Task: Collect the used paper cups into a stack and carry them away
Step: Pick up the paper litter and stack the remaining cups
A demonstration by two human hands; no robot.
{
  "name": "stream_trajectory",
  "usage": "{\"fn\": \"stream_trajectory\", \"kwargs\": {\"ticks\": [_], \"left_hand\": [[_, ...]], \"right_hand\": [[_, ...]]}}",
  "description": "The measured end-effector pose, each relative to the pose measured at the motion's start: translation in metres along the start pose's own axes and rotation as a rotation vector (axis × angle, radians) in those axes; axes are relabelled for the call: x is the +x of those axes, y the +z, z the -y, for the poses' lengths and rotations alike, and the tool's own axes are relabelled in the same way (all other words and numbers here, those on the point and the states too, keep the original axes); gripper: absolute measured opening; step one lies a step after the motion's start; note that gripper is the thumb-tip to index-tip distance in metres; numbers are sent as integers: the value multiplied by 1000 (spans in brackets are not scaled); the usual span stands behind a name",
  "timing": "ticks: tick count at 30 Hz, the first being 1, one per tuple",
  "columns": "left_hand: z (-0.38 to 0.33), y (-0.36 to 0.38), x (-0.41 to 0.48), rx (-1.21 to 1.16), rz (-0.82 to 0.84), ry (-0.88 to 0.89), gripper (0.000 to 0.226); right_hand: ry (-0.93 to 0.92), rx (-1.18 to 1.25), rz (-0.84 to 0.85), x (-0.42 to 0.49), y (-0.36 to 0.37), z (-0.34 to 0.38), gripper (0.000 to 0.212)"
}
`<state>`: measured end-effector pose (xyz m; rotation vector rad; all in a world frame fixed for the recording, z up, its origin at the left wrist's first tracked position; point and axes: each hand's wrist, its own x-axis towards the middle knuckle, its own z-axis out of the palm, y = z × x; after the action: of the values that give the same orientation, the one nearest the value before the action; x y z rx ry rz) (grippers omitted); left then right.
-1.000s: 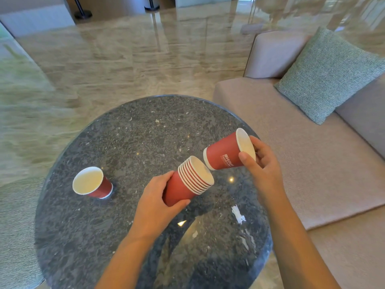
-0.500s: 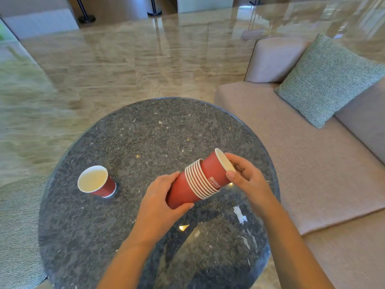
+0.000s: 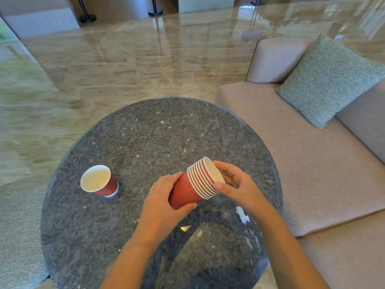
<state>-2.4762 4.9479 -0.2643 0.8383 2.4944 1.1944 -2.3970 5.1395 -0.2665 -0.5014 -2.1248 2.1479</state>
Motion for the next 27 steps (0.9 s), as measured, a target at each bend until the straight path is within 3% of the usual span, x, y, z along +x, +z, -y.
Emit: {"fn": "stream_trajectory", "kwargs": {"ticks": [14,22,27], "left_hand": [[3,-2,0,-10,1,-20,71],[13,-4,-4,-105,-16,-64,70],[21,-20,-12,-262,-141,-168,66]], "right_hand": [[25,32,5,-1,8,-2,66],[-13,-218,-15,-3,14,11,69],[-66,-286,-20,-1,27,29,68]]}}
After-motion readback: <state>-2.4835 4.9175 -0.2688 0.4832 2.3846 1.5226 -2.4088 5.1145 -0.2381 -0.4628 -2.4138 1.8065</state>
